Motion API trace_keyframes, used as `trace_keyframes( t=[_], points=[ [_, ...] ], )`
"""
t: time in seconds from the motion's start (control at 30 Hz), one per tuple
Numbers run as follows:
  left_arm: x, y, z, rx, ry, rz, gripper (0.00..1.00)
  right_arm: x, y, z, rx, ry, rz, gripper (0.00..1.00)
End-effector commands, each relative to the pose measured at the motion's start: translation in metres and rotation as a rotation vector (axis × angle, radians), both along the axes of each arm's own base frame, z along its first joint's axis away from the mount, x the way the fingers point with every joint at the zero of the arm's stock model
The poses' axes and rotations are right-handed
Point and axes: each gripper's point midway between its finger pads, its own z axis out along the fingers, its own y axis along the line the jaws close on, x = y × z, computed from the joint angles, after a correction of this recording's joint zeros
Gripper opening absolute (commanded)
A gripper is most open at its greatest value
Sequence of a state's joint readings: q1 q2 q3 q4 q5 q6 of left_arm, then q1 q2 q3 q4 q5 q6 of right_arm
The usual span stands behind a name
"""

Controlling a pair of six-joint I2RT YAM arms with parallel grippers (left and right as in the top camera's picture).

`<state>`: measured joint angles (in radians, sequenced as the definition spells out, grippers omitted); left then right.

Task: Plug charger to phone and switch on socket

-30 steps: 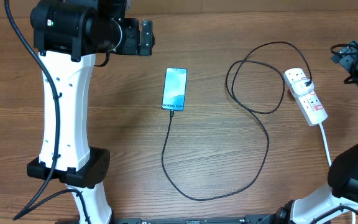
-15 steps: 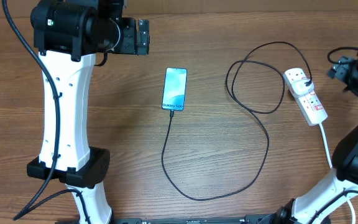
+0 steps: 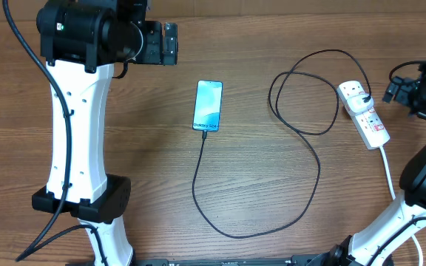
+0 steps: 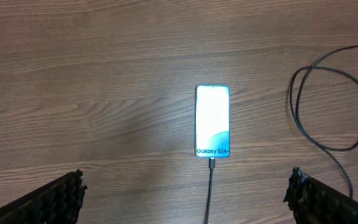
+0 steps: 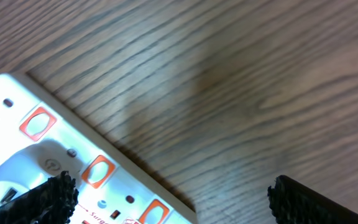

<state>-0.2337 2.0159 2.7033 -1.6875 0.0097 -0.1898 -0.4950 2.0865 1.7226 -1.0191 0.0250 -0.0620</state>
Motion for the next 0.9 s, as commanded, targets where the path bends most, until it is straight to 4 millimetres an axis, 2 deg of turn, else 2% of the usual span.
trace_keyframes(
  t=[0.0,0.27,0.63,0.87],
  points=[
    [0.0,0.005,0.001,0.003,-0.002,0.031,0.99,0.001,0.004,-0.009,0.015,-0.003,0.051,1.0],
    [0.0,0.005,0.001,0.003,-0.002,0.031,1.0,-0.002,0.016,-0.028,0.071,-0.012,0.063,1.0],
    [0.0,0.005,0.001,0.003,-0.002,0.031,1.0,-0.005,0.015,-0.033,0.066,-0.007,0.059,1.0],
    [0.0,0.005,0.001,0.003,-0.002,0.031,1.0,-0.012,0.018,-0.045,0.074,0.01,0.055,1.0]
  ],
)
